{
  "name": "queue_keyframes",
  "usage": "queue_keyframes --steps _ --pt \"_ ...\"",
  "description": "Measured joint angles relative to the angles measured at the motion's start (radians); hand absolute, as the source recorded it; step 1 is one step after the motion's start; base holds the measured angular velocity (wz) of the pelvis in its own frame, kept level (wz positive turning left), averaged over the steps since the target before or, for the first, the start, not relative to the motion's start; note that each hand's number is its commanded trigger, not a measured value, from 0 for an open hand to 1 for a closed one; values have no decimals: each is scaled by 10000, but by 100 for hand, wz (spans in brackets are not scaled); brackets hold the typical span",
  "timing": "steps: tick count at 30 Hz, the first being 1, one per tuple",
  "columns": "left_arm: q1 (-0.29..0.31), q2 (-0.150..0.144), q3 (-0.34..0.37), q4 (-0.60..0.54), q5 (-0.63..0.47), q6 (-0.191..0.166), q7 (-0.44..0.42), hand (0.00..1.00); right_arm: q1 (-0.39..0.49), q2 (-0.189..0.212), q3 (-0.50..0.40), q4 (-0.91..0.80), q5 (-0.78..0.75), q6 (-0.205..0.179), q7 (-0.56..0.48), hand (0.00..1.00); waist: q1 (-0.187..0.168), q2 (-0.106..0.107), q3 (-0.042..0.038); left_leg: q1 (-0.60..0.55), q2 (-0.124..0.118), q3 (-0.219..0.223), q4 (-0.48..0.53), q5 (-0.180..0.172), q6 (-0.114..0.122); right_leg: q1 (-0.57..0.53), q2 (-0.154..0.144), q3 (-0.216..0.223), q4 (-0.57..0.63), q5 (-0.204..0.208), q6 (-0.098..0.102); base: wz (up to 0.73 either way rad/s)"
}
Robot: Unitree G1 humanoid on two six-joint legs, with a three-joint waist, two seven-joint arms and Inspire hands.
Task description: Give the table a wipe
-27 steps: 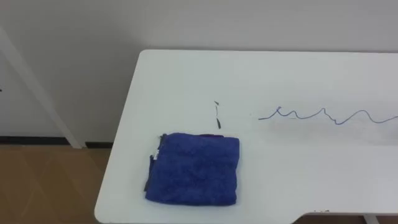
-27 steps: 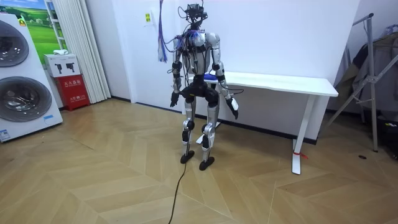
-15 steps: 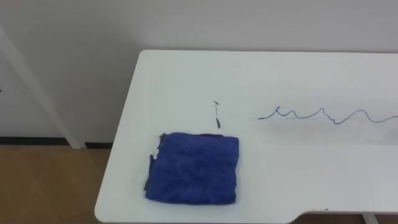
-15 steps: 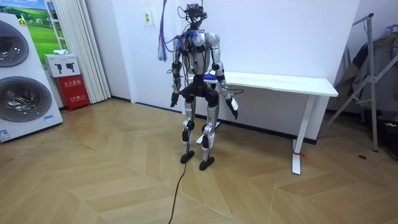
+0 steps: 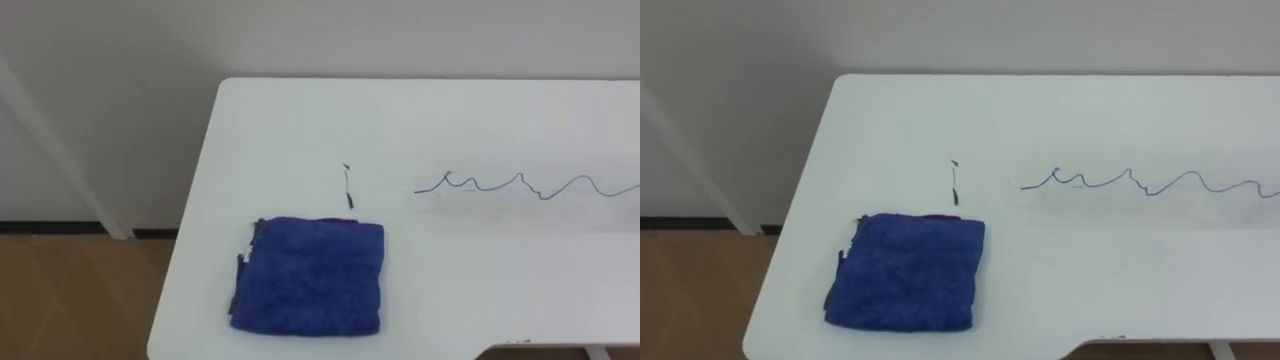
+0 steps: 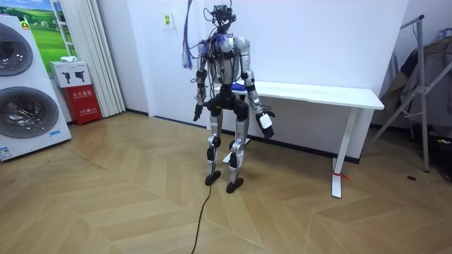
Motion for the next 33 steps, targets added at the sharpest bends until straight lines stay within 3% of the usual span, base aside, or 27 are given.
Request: queue_keyframes --steps 6,11,15,18,24,33 --pt "80 82 973 -193 -52 -6 102 0 38 -282 -2139 -409 286 367 -1237 0 -281 -189 -17 -9 4 189 -16 0 0 -72 25 79 90 0 1 -9" --pt "-6 257 906 -147 -84 0 -6 0 -513 -1016 -2399 -2017 -450 481 -2427 0 -236 -321 14 16 26 418 -76 3 5 -385 44 407 347 -3 9 -21" --pt "42 443 668 -152 -26 42 -105 0 -890 -1097 -2378 -4205 -2803 478 -3484 0 -143 -526 28 -143 25 437 -55 11 18 -542 46 420 336 16 29 -3" --pt "75 456 385 -137 -9 66 -121 0 -999 -1093 -1777 -6477 -4469 466 -4078 0 40 -531 -9 -360 26 481 35 43 27 -748 66 326 336 128 32 -8" --pt "244 499 -252 -599 -28 60 -122 0 -1044 -1086 -456 -9669 -7977 243 -4158 0 410 -501 24 -343 57 338 15 50 21 -746 107 234 288 131 28 3" --pt "103 544 -910 -626 -48 -154 -385 0 -1606 -1124 1448 -12193 -10356 -109 -3331 0 911 -376 10 -302 85 -39 -190 59 7 -711 173 143 141 132 27 1"
